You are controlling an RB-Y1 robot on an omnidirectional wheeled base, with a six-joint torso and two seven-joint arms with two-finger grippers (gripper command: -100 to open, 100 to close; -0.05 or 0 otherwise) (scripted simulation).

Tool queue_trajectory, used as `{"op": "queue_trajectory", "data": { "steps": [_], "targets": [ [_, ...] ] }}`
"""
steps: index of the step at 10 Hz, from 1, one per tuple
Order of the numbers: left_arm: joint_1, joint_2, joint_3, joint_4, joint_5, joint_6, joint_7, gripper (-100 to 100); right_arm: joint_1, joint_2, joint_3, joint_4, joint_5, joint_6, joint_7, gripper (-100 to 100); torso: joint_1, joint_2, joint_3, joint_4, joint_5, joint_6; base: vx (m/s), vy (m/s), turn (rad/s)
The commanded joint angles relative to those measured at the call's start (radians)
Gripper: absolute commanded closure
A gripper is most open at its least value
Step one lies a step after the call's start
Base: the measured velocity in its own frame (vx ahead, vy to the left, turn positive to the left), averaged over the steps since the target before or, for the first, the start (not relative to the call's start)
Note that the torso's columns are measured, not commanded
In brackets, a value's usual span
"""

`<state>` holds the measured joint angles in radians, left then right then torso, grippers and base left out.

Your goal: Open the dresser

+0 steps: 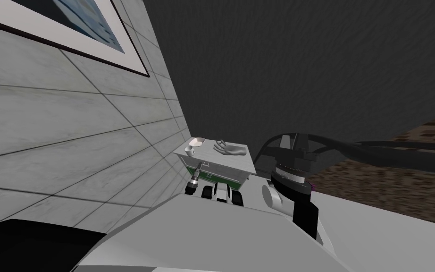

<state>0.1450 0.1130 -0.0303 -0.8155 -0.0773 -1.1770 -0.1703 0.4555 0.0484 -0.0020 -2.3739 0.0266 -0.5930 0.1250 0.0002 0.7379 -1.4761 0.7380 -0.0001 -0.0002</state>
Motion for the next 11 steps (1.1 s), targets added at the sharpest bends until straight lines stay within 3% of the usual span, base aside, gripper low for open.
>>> {"op": "queue_trajectory", "data": {
  "steps": [1,8,11],
  "targets": [
    [-0.008,-0.004,0.000,0.045,-0.002,-0.017,0.000,-100,0.000,0.000,0.000,0.000,0.000,0.000,0.000,0,0.000,0.000,0.000,0.000,0.000,0.000,0.006,-0.025,-0.013],
    [-0.043,-0.007,0.000,0.200,-0.008,-0.092,-0.002,-100,0.000,0.000,0.000,0.000,0.000,0.000,0.000,0,0.000,0.000,0.000,0.000,0.000,0.000,0.006,-0.031,-0.024],
    [-0.081,0.004,0.006,0.178,-0.003,-0.036,0.010,-100,0.000,0.000,0.000,0.000,0.000,0.000,0.000,0,0.000,0.001,0.000,0.000,0.000,0.000,-0.007,-0.020,0.001]
  ]
}}
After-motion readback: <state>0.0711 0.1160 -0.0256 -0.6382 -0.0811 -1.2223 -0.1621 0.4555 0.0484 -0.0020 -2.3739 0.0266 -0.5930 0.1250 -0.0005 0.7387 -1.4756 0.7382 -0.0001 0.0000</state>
